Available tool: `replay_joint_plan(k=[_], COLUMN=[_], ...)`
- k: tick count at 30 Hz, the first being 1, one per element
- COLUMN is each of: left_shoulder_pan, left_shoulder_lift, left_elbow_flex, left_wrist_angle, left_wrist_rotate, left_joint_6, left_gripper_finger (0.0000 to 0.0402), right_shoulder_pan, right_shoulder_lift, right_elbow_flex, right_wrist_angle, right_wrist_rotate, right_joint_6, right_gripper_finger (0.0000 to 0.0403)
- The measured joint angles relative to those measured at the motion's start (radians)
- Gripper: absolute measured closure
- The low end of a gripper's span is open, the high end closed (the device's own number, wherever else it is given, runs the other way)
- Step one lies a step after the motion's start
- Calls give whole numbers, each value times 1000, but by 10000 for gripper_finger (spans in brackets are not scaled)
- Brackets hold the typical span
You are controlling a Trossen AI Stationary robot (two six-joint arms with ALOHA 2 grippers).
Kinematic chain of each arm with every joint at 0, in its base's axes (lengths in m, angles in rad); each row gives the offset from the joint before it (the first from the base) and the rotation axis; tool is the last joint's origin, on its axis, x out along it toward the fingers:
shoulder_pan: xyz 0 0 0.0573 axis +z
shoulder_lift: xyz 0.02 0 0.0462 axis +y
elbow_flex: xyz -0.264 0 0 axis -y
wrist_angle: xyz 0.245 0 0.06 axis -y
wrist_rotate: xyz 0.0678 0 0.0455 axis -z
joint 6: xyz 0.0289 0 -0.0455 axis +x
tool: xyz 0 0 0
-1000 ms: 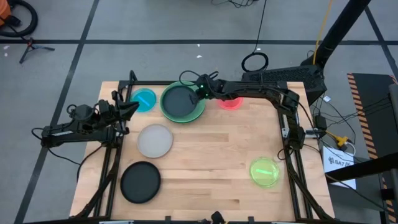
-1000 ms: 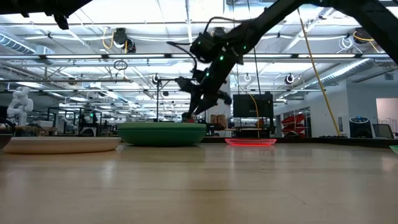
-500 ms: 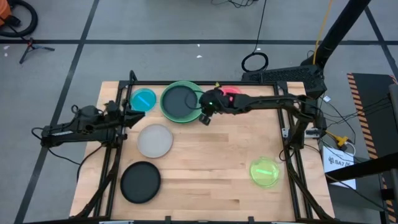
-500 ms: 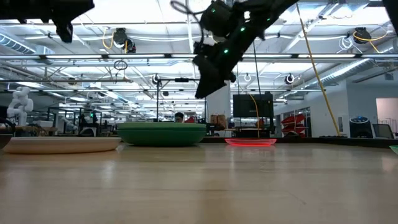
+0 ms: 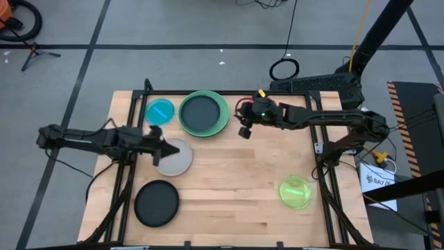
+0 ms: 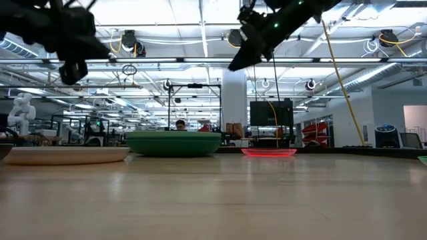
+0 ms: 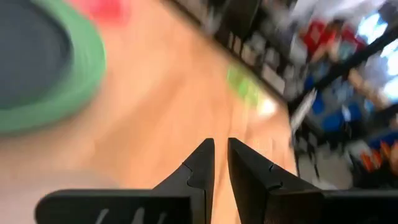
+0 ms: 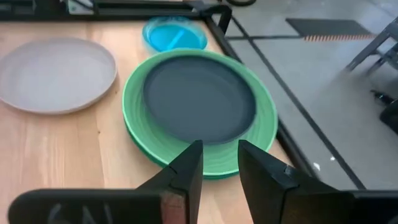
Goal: Stack plastic plates
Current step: Stack the black plate on the dark blue plate
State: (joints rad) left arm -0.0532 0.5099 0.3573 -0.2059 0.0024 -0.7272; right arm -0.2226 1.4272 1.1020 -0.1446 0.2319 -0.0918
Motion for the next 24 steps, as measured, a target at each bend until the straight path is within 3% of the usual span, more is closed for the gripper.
replay_joint_plan(k=[5, 11, 16, 24], left_shoulder_pan=[-88, -215, -301, -433], left_shoulder_lift=[113, 233, 298, 388], left_elbow_flex=[14, 107, 174, 188], left_wrist_angle=[-128, -490, -657, -659], left_wrist_rotate=[115, 227, 199, 132], left_joint_6=[-158, -255, -193, -88], left_gripper_finger=[350, 350, 350, 350], right_shoulder_pan=[2, 4, 2, 2], right_shoulder_lift=[-49, -42, -41, -41], right_elbow_flex=[-4, -4, -4, -4], right_wrist_angle=[2, -2, -4, -6], right_wrist_rotate=[-2, -2, -1, -1], right_joint_6=[0, -3, -3, 0], right_gripper_finger=[310, 310, 310, 310])
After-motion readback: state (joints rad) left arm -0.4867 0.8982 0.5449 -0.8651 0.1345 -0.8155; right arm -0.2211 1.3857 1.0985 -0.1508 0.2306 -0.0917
